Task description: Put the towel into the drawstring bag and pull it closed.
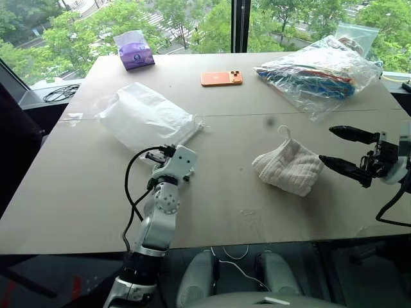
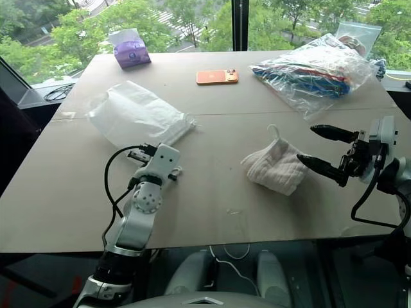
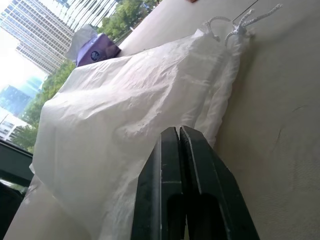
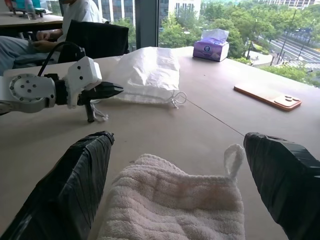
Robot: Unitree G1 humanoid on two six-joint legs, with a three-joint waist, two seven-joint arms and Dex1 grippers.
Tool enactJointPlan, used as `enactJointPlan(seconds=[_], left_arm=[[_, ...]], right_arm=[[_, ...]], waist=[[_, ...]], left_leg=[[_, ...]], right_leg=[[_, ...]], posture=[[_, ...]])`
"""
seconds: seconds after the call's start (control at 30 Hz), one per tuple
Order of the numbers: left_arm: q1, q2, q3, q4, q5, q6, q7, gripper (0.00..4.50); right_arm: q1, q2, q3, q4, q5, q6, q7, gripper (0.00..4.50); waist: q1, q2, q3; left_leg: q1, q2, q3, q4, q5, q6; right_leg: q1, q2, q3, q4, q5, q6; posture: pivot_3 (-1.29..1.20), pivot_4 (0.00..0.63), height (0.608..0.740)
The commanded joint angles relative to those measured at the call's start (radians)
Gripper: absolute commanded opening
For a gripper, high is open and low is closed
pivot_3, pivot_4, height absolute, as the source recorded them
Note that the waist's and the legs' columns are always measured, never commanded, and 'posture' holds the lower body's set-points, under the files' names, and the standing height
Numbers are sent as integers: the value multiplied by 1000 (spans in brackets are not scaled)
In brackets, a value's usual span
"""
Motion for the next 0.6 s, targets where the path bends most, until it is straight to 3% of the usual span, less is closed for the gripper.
enactJointPlan(seconds=[0.03,0.4,0.5,0.57,0.6], left_arm=[[44,23,35,20,-37,9,-47,57],[4,47,93,111,-87,-106,-7,57],[2,65,87,105,-54,-126,24,804],[1,71,85,103,-36,-140,49,1779],[1,72,84,103,-31,-143,57,2058]], right_arm=[[-21,-1,-25,-6,8,-16,2,4500],[2,1,-43,-23,10,-21,-10,4500],[15,2,-50,-33,13,-23,-17,4500],[23,4,-51,-40,15,-24,-20,4500],[25,5,-52,-42,15,-25,-21,4500]], waist=[[-4,0,0],[-14,0,0],[-14,0,0],[-15,-1,1],[-14,-1,1]], left_leg=[[0,0,0,0,0,0],[1,0,0,-1,0,0],[1,0,0,0,0,0],[0,0,0,0,0,0],[0,0,0,0,0,0]], right_leg=[[0,0,0,0,0,0],[0,0,0,0,0,0],[0,0,0,0,0,0],[0,0,0,0,0,0],[0,0,0,0,0,0]], posture=[[0,150,740],[0,150,740],[0,150,740],[0,150,740],[0,150,740]])
